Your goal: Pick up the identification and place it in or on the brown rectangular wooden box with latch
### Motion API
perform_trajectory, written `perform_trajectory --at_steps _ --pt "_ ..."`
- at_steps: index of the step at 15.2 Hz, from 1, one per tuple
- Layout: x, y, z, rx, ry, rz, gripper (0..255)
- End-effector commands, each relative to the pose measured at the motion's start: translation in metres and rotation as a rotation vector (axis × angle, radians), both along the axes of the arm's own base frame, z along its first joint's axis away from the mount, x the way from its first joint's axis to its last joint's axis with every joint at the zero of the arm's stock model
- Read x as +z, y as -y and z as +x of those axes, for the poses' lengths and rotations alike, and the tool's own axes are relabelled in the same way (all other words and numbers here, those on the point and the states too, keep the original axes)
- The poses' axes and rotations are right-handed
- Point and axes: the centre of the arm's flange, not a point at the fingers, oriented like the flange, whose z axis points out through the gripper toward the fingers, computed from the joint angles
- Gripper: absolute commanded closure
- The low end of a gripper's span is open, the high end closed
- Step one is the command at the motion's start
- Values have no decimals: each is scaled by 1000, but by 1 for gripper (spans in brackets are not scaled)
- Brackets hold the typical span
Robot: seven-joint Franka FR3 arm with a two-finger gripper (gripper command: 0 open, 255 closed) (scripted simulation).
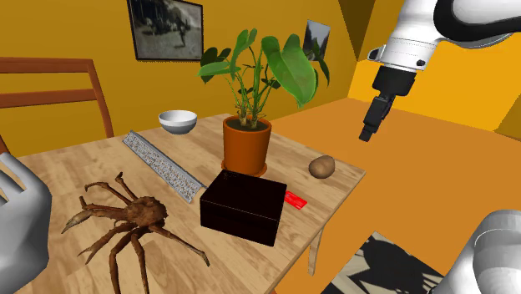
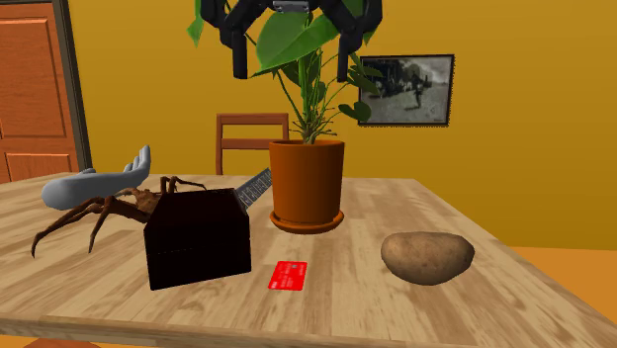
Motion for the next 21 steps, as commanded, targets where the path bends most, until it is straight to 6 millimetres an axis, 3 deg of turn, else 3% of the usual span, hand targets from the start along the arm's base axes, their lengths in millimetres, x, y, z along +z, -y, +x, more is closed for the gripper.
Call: perform_trajectory --at_steps 1,11,21 --pt "0 0 0 0 0 0 0" --pt "-105 -37 124 -11 -293 -66 0" --pt "-244 -65 212 -22 -585 -132 0"
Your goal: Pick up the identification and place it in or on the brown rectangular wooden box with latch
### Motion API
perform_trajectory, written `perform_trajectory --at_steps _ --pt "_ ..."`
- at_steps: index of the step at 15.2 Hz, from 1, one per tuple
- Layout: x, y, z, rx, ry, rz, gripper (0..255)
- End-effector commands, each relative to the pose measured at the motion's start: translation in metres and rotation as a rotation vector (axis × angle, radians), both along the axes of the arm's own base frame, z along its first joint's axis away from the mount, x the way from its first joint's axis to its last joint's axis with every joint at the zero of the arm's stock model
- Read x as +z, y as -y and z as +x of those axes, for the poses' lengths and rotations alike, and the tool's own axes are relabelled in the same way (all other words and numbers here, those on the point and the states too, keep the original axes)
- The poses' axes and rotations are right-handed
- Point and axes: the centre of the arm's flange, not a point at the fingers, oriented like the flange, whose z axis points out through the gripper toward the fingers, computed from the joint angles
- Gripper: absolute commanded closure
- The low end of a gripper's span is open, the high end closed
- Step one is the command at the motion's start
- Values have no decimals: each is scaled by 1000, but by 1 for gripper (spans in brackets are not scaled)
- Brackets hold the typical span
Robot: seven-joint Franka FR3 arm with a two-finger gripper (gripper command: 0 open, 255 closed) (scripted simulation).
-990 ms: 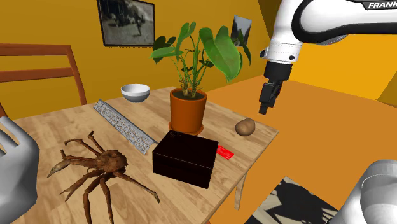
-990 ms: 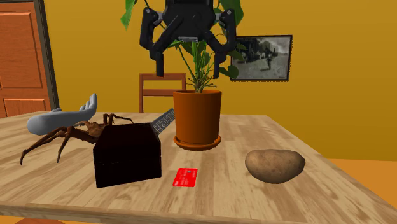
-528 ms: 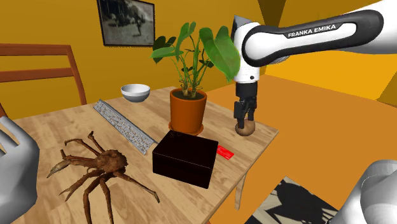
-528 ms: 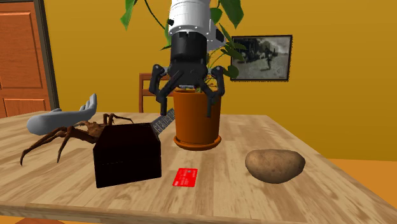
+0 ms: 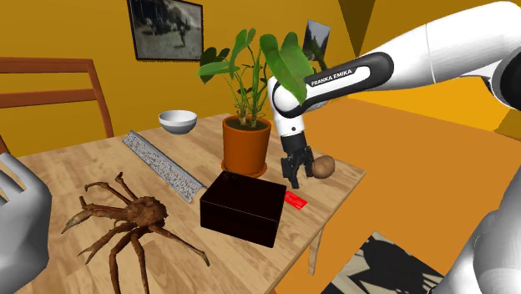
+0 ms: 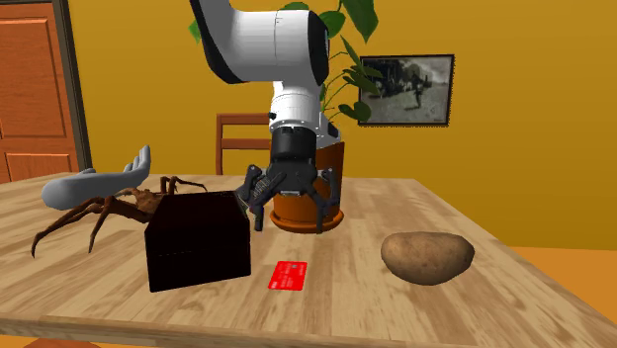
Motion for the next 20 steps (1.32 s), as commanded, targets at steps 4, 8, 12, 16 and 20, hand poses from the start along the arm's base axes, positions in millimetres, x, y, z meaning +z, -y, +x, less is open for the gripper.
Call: perform_trajectory --at_steps 4,8,12,16,20 --pt "-60 -6 14 -3 -106 -23 0" --pt "-78 -4 2 -3 -106 -23 0" --pt "-85 -4 -2 -3 -106 -23 0" --pt "-85 -4 -2 -3 -106 -23 0" --pt "-85 -3 -1 -3 -106 -23 255"
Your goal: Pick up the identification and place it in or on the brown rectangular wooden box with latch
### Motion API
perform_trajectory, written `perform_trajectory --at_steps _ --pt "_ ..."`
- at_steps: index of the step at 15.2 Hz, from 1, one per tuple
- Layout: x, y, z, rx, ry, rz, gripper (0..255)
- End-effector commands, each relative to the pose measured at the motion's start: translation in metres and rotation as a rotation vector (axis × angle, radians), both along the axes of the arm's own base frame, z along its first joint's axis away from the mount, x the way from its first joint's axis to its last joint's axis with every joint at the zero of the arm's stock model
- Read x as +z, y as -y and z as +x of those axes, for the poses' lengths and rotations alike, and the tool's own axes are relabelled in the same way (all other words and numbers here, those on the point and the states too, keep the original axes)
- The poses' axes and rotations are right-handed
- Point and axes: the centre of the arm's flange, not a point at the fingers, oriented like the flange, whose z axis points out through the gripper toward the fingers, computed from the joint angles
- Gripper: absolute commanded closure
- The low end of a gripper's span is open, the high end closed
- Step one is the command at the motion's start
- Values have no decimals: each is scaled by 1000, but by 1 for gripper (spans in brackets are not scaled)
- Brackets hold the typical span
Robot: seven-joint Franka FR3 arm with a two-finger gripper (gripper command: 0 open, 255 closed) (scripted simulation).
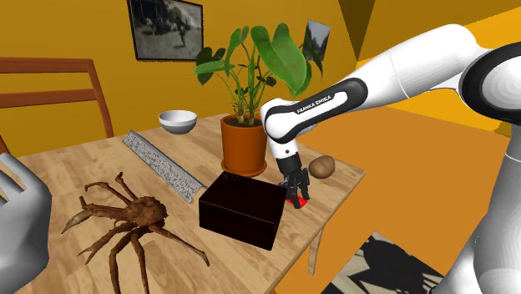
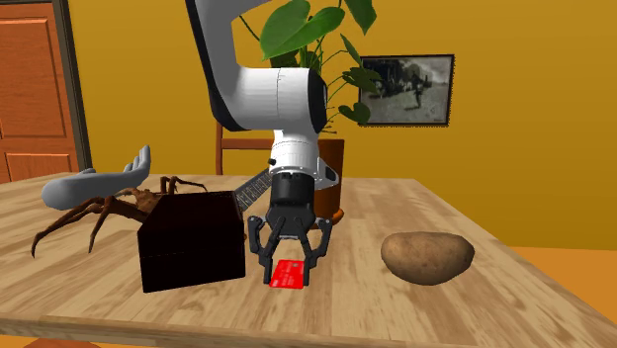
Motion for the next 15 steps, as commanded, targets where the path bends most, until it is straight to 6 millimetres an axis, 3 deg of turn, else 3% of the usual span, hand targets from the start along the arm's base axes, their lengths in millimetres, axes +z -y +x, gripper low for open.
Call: perform_trajectory --at_steps 1,8,15 --pt "-7 0 -2 0 -19 -1 255" --pt "-8 -1 -4 0 -19 -1 255" --pt "29 -1 -4 0 -19 -1 255"
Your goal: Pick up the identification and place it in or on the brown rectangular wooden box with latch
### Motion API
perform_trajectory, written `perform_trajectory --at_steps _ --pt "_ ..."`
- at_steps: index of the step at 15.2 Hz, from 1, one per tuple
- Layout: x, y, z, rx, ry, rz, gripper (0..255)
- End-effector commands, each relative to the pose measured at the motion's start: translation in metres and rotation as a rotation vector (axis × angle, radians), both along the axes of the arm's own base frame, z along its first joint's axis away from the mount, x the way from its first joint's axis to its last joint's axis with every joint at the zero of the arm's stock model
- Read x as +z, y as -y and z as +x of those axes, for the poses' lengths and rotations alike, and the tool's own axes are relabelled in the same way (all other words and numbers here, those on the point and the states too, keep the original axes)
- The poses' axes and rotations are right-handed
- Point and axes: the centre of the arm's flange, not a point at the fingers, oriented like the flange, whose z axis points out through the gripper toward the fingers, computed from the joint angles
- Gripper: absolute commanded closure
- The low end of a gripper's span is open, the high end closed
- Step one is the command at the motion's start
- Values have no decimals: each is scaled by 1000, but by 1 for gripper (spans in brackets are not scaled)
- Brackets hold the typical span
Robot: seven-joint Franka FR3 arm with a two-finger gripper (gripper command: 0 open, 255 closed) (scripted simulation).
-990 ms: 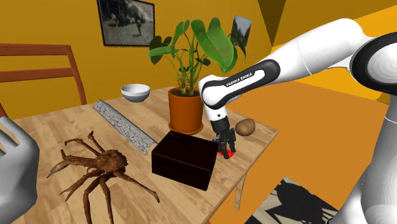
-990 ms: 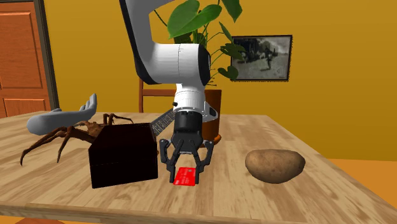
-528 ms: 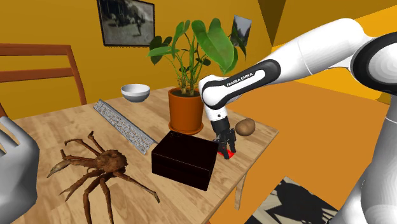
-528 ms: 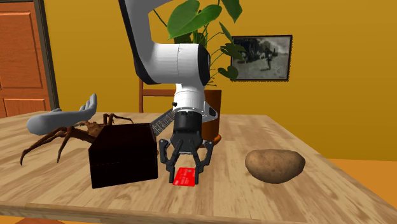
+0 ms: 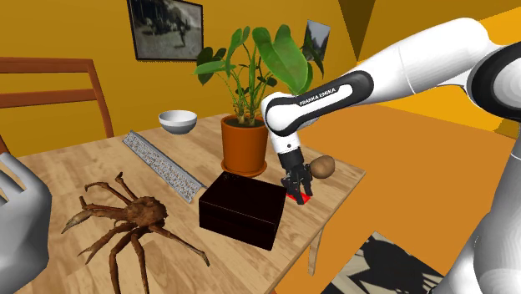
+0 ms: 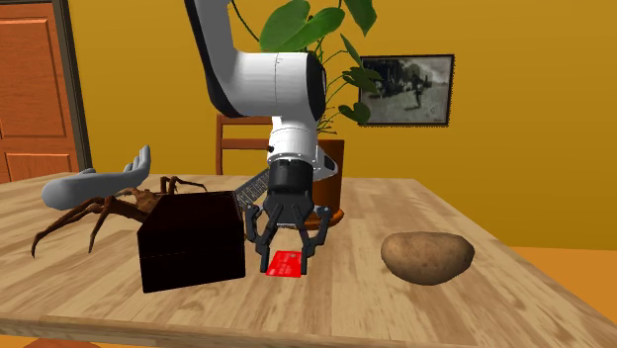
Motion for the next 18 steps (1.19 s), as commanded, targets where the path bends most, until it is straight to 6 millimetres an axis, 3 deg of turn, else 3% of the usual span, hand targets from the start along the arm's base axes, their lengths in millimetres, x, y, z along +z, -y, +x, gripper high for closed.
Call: perform_trajectory --at_steps 1,18 --pt "13 1 1 0 4 1 255" --pt "102 1 1 0 4 1 255"
